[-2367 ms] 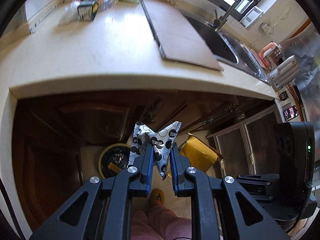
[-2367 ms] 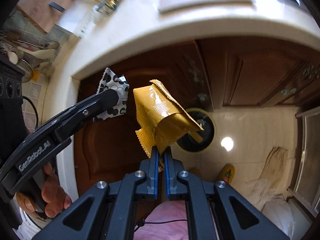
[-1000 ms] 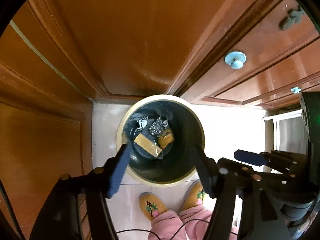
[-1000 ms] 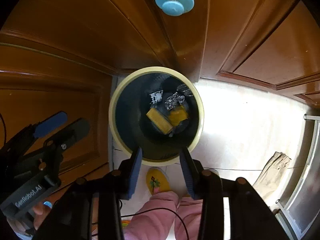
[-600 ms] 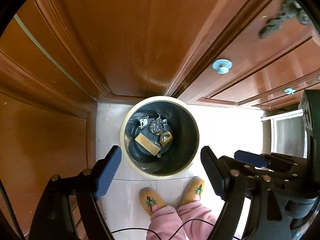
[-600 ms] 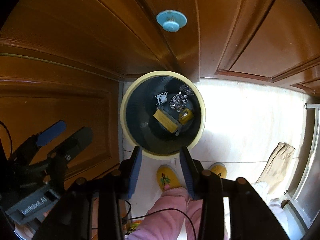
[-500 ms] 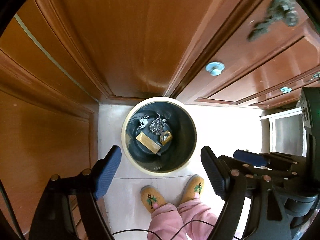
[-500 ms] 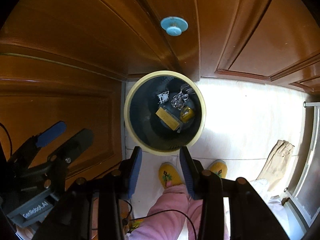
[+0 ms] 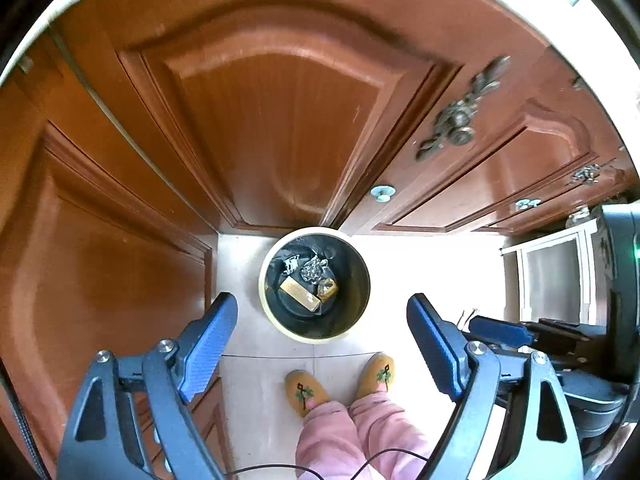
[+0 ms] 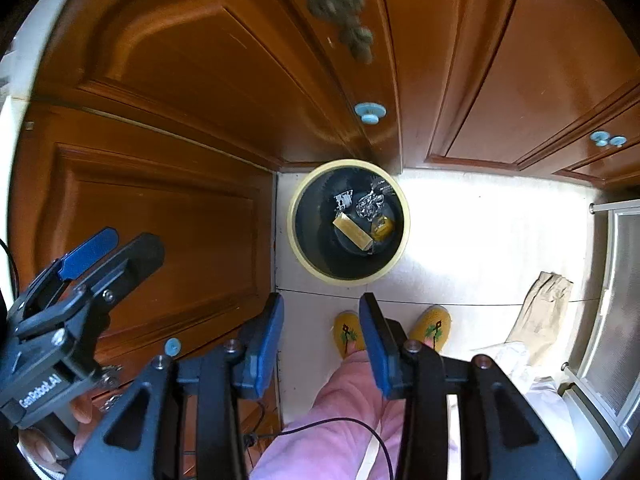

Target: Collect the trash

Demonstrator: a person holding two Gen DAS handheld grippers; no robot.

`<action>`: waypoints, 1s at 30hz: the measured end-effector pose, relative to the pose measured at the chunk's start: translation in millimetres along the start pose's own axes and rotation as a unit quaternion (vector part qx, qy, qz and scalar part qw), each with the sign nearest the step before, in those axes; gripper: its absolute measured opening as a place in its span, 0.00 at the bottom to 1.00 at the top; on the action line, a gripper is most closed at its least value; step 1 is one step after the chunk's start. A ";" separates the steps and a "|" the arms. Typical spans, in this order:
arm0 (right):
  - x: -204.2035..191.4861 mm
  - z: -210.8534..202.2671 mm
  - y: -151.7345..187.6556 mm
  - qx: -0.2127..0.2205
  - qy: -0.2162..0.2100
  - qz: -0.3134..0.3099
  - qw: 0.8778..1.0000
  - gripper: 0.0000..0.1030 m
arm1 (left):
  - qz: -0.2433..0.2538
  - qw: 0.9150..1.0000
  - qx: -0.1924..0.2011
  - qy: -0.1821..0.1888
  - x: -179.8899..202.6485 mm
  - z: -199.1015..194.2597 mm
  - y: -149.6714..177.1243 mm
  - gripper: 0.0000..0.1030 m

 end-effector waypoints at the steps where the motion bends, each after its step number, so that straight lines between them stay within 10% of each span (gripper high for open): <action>1: -1.8 -7.2 0.9 0.002 -0.001 0.000 1.000 0.38 | 0.001 1.000 0.001 0.000 1.4 -6.7 -0.2 0.83; 15: -30.9 -106.9 6.0 0.057 0.000 -0.015 0.998 0.38 | -0.002 0.999 0.040 0.001 10.5 -119.1 -15.9 0.89; 30: -67.3 -264.1 -10.7 0.207 0.028 -0.021 0.978 0.44 | 0.003 0.990 0.141 0.023 29.3 -246.0 -72.5 0.89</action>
Point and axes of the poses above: each gripper's, at about its wrist camera, not at the fingertips, and z roughly the way its jaws point, x to its right, y to its underside, the point moved 2 cm from there along z, roughly the way its jaws point, and after that the axes turned 9 degrees about -z, right-handed, at the moved point
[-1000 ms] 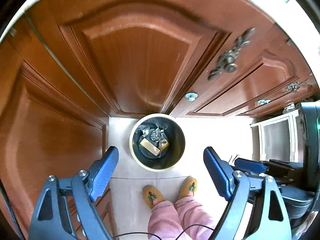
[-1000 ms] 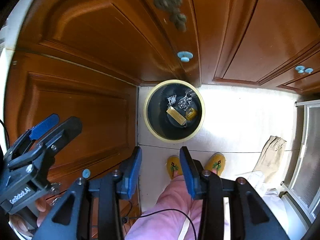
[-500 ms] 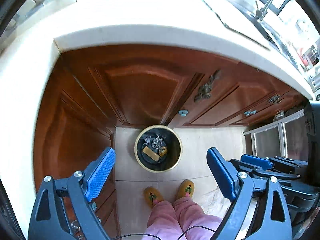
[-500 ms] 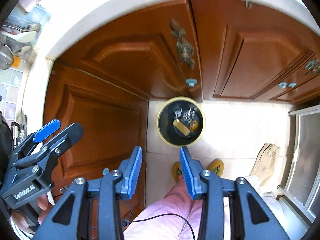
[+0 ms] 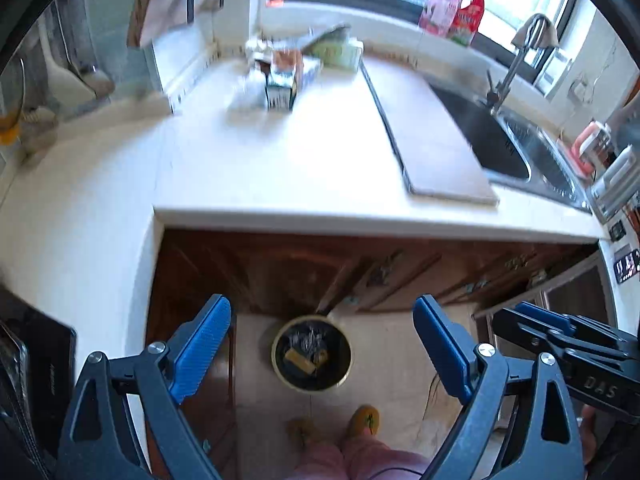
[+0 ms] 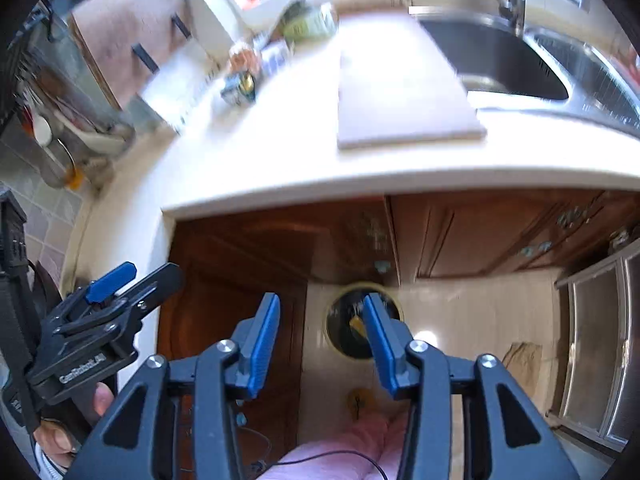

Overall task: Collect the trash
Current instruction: 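Raise both open tools up toward the trash on the counter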

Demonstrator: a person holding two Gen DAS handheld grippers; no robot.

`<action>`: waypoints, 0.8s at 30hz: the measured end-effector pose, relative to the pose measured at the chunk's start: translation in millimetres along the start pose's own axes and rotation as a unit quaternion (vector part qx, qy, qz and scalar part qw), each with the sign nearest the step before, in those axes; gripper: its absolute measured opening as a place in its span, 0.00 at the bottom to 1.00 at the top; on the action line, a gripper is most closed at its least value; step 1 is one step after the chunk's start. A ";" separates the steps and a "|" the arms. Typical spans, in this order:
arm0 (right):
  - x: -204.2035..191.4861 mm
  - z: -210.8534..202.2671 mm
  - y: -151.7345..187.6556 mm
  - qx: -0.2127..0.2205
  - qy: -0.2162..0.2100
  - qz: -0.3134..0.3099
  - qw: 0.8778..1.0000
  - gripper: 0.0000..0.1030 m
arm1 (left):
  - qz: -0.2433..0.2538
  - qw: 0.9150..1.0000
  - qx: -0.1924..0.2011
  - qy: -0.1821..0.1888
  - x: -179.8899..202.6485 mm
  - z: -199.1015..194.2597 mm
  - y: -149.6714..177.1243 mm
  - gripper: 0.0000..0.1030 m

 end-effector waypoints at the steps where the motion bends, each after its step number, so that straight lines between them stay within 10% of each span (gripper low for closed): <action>1: -2.0 -3.3 -4.2 0.007 0.002 -0.001 1.000 0.44 | 0.000 1.000 0.006 0.001 1.8 -3.7 -5.1 0.89; 24: -17.9 5.1 -119.8 0.048 -0.029 -0.044 0.997 0.45 | -0.060 0.993 0.090 -0.040 -29.5 27.8 -135.6 0.84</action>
Point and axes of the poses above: each gripper's, at about its wrist camera, not at the fingertips, and z roughly the way its jaws point, x to its right, y to its underside, the point moved 2 cm from there along z, roughly the way its jaws point, and after that the axes turned 9 degrees about -z, right-handed, at the moved point
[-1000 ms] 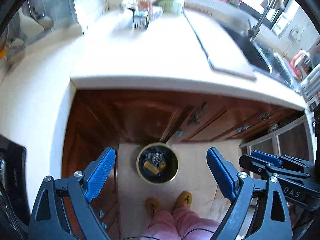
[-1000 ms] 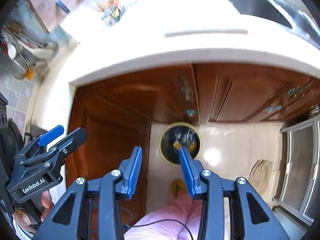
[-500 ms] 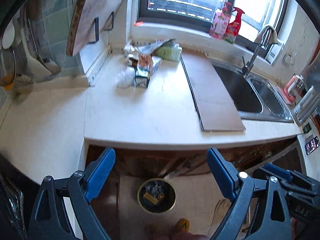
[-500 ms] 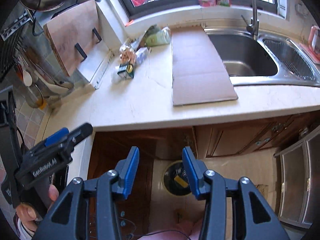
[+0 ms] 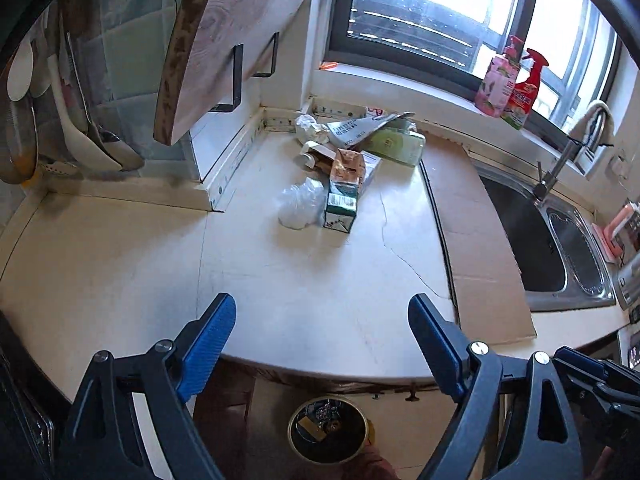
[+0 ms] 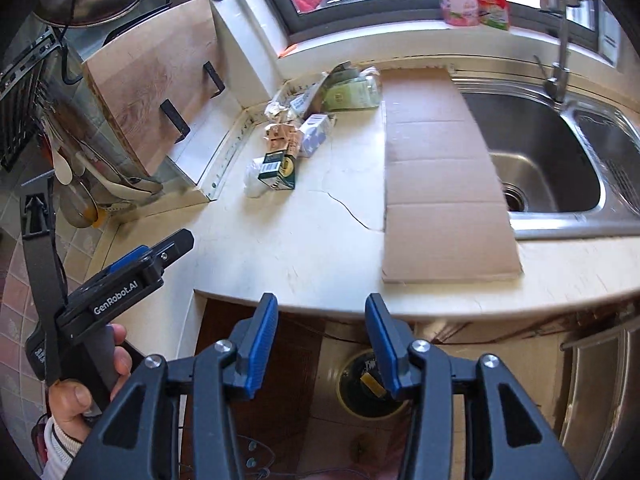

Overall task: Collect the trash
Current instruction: 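Raise both open tools up toward the trash on the counter, then grasp the clear plastic bag with the left gripper while the right gripper grasps the milk carton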

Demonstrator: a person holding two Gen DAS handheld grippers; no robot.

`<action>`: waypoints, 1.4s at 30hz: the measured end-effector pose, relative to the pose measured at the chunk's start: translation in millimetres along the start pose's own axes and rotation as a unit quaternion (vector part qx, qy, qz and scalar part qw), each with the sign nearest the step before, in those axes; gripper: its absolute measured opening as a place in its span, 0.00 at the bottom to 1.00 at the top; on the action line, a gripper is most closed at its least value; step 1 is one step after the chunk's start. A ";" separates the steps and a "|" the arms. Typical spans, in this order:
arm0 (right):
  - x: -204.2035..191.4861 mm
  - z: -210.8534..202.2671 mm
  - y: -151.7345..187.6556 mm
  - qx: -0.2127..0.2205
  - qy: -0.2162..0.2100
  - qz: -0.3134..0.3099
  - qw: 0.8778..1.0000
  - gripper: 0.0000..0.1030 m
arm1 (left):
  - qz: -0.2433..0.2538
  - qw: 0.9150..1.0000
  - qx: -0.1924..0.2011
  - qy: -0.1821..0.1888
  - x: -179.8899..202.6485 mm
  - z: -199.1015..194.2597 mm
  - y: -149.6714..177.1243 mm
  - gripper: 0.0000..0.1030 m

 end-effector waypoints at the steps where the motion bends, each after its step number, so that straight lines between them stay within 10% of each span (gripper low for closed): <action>1: 0.3 6.4 -7.0 -0.003 -0.006 -0.004 1.000 0.45 | -0.003 1.000 0.003 -0.005 0.0 7.3 -6.2 0.84; 19: 15.8 195.5 -167.8 -0.082 -0.114 -0.037 0.989 0.53 | -0.047 0.996 -0.010 -0.079 1.9 153.8 -81.8 0.47; 42: 5.5 279.8 -185.0 -0.101 -0.214 0.026 0.971 0.49 | -0.093 0.994 -0.045 -0.040 -6.9 178.6 -83.2 0.47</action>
Point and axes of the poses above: each gripper's, at about its wrist camera, not at the fingertips, and z roughly the way its jaws point, x to its right, y to its underside, the point moved 2 cm from there along z, roughly the way its jaws point, and after that the axes turned 9 degrees about -z, right-handed, at the moved point
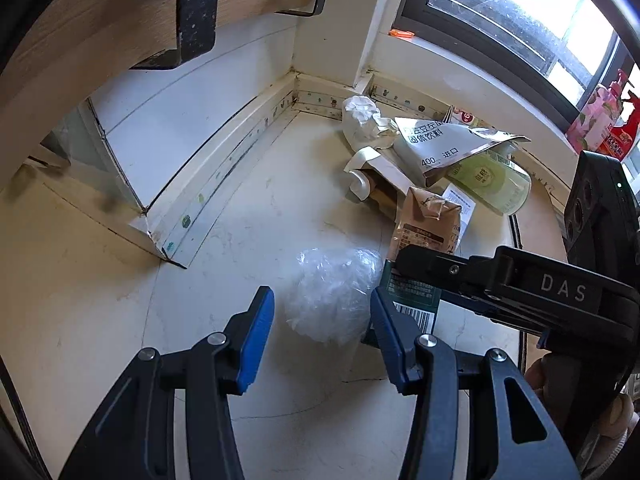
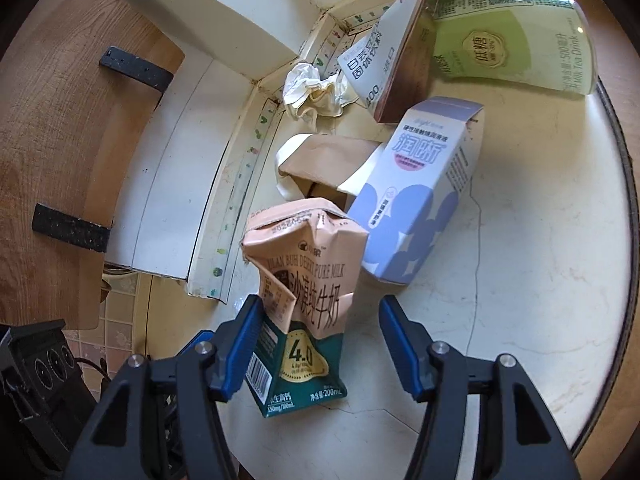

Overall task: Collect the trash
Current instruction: 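Grasp the clear plastic bag with the left gripper while the right gripper grasps the milk carton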

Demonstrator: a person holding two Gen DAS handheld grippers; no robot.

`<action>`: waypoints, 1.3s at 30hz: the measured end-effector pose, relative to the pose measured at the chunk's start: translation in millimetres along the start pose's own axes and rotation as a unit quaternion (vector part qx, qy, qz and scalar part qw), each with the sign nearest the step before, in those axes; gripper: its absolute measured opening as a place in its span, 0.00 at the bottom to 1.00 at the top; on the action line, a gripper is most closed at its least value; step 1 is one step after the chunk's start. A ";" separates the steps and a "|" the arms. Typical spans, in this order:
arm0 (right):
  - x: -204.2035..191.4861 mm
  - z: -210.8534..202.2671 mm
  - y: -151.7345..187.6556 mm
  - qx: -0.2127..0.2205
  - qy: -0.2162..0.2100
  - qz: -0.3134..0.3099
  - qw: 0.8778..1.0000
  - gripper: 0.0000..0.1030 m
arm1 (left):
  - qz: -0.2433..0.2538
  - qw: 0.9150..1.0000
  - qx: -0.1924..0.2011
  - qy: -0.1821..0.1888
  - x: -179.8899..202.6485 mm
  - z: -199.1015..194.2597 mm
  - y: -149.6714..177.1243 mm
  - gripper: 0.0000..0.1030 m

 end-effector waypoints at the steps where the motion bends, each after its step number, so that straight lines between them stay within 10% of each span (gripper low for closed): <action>1: -1.8 -1.3 0.1 0.001 -0.010 -0.003 1.000 0.44 | 0.000 1.000 -0.001 0.001 0.5 0.2 0.0 0.47; 23: 13.1 -59.7 30.0 -0.009 0.033 -0.024 0.999 0.35 | 0.011 0.999 -0.029 0.030 24.2 42.3 -11.6 0.36; 39: -5.9 -69.4 55.4 0.002 0.047 -0.031 0.998 0.35 | 0.043 0.998 -0.010 0.043 21.7 -10.6 30.6 0.25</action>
Point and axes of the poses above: each gripper's, at about its wrist camera, not at the fingertips, and z roughly the way its jaws point, x to its right, y to its underside, the point moved 2 cm from there along z, roughly the way its jaws point, and after that the axes turned 9 degrees about -z, right-handed, at the moved point
